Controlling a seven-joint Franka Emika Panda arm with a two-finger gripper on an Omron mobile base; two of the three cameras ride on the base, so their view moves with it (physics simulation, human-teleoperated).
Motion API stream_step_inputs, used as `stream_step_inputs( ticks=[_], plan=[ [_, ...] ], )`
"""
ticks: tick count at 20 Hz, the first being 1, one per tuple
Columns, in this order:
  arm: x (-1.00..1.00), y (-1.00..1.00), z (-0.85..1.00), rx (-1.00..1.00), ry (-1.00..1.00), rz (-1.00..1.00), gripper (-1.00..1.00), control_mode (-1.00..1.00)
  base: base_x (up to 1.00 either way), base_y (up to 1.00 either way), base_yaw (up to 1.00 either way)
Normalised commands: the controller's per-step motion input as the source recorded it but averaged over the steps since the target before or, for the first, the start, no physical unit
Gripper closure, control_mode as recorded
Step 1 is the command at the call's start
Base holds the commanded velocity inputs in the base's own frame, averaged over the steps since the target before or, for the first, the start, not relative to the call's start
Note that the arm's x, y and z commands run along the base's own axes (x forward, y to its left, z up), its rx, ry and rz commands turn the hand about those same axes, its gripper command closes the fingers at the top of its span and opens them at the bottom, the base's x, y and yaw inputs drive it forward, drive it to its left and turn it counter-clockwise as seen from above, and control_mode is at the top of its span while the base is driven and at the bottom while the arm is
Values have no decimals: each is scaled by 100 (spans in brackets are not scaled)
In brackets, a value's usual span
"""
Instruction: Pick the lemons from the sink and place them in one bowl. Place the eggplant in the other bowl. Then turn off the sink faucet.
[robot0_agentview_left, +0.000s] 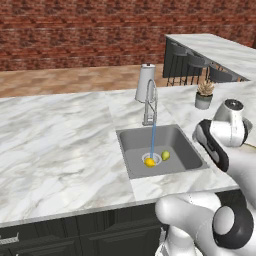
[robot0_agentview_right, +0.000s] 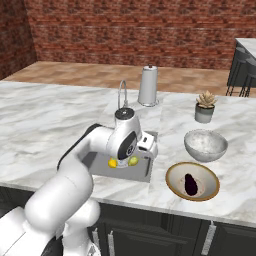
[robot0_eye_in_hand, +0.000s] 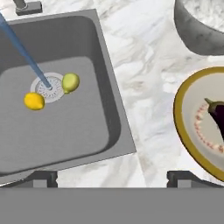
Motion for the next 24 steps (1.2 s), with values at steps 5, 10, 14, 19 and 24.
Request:
stream_step_inputs(
  ticks=[5, 10, 14, 19, 24],
  plan=[
    [77, 91, 0, -6, -9, 9, -100, -100, 0, 0, 0],
    [71, 24, -11, 0, -9, 3, -100, -100, 0, 0, 0],
    [31, 0, -37, 1, -7, 0, -100, -100, 0, 0, 0],
    [1, 0, -39, 0, -1, -5, -100, -100, 0, 0, 0],
    [18, 19, -10, 0, 0, -3, -100, -100, 0, 0, 0]
  ],
)
